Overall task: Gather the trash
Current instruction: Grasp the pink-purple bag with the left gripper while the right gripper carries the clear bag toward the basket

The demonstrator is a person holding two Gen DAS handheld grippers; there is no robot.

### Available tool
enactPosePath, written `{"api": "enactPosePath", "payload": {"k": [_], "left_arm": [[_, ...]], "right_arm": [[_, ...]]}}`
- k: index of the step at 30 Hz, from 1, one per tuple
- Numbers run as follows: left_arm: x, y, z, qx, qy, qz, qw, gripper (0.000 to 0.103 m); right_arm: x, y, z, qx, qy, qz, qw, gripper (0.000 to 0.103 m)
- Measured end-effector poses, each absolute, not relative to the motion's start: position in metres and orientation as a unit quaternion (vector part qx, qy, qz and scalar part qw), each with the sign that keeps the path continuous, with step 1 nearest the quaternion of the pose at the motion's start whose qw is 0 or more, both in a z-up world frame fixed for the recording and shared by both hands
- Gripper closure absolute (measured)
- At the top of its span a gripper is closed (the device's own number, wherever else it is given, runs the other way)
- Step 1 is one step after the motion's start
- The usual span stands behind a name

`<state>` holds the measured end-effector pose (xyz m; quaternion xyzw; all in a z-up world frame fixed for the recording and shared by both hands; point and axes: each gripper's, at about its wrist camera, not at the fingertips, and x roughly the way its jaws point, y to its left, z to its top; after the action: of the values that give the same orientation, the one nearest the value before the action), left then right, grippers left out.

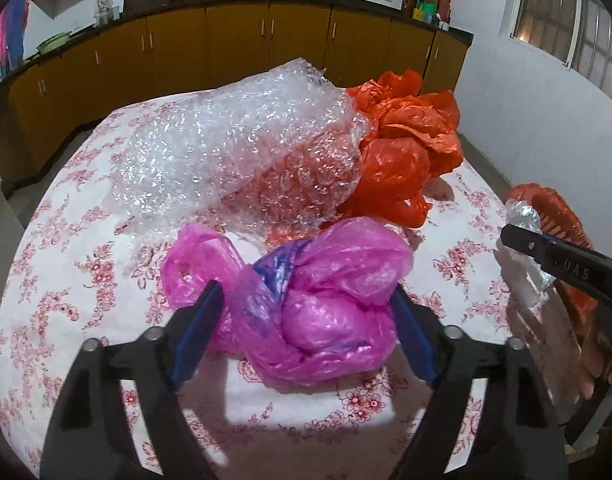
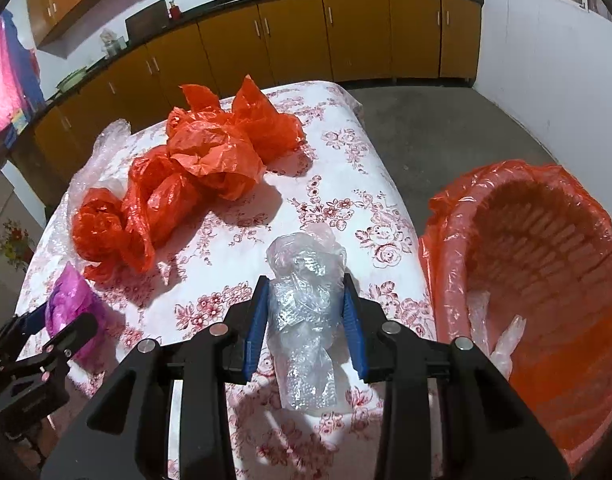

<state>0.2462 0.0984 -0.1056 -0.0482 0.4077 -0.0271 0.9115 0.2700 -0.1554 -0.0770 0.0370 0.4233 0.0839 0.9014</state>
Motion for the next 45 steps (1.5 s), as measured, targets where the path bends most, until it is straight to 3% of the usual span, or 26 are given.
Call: {"api": "enactPosePath", "payload": {"k": [10,29,45], "left_arm": [[0.23,0.097,-0.103,-0.044,0.398,-0.023,0.916,0.04],[0.214,0.076,-0.036,-0.062,0.34,-0.062,0.936,0.04],[0.235,0.007,-0.023,-0.047,0.333,-0.127,0.933,0.04]], "right_arm": [[0.255,-0.163,-0.068,0.047,0.413,0.087,0.905,0.067],[0.216,-0.188,-0.029,0.073,0.369,0.091,0.922,0.067],[0.187,-0.243,-0.011,0.084,0.331,0.033,0.939,0.067]]}}
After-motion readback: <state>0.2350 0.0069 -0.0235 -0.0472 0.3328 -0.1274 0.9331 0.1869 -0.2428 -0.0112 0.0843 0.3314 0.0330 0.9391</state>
